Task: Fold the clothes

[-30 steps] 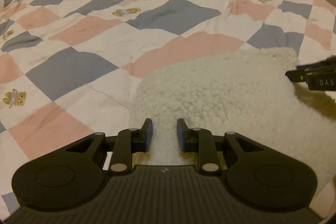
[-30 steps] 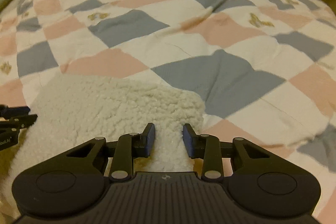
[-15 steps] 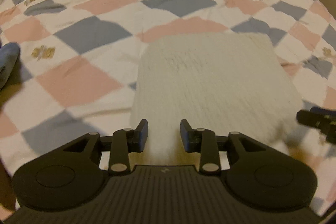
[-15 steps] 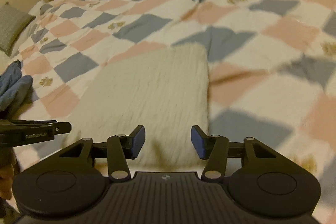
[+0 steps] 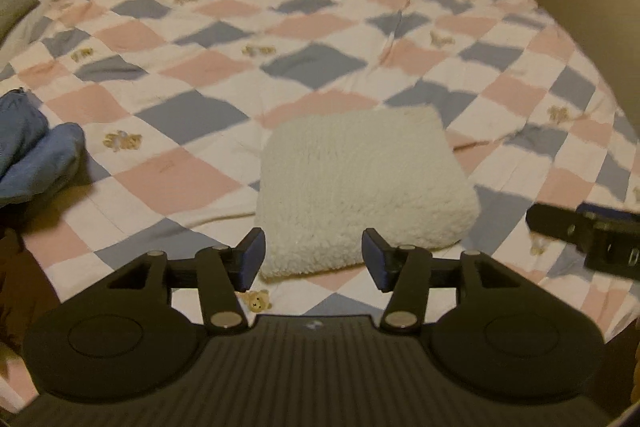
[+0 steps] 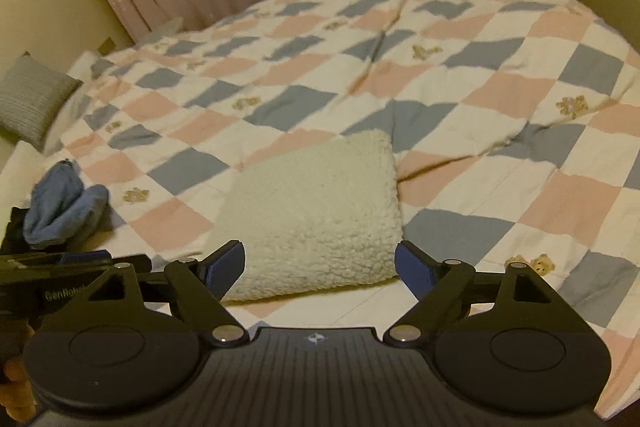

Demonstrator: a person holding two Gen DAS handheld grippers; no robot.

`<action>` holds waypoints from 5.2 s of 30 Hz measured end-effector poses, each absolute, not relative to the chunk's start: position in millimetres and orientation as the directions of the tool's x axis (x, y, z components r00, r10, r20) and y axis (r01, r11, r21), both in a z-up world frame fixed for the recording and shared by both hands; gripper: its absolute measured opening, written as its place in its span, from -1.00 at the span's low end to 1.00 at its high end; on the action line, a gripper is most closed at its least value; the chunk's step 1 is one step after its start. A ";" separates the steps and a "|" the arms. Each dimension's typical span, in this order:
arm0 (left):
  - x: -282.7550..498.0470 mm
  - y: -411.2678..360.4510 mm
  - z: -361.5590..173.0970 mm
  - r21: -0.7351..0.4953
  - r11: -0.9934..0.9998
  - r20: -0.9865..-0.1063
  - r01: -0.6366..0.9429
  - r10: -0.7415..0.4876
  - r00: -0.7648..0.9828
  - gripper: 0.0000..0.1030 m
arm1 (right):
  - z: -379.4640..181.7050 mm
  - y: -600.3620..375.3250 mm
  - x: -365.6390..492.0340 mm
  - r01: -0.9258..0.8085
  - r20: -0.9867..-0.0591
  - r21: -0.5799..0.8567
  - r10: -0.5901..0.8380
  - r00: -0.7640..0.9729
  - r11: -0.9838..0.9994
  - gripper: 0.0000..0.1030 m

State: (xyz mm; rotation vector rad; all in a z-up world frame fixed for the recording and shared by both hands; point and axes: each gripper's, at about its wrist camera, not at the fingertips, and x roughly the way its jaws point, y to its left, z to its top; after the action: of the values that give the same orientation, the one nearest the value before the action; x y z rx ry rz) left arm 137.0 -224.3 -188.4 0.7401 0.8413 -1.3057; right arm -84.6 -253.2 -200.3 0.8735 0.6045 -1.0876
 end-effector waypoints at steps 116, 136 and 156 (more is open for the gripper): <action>322.3 -379.1 -459.3 -0.735 0.250 -0.661 0.630 -0.471 -0.584 -0.30 | -476.6 -493.4 -122.7 0.580 -0.584 0.810 -0.041 0.811 -0.087 -0.24; 143.4 -424.0 -313.9 -0.694 -0.196 -0.621 0.693 -0.325 -0.714 -0.37 | -352.7 -331.4 -291.6 0.396 -0.486 0.874 -0.516 0.705 -0.283 -0.31; -375.1 -563.0 -313.8 -0.649 -0.633 -0.613 0.421 0.108 -0.782 -0.37 | -363.3 -202.3 -600.9 0.050 -0.420 0.907 -0.897 0.138 -0.418 -0.31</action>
State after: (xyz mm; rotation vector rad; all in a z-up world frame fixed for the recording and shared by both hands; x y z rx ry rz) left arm -375.1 -563.0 -313.8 0.9400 1.2420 -2.5127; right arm -600.9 -202.3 -363.3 1.5692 -0.8474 -1.4100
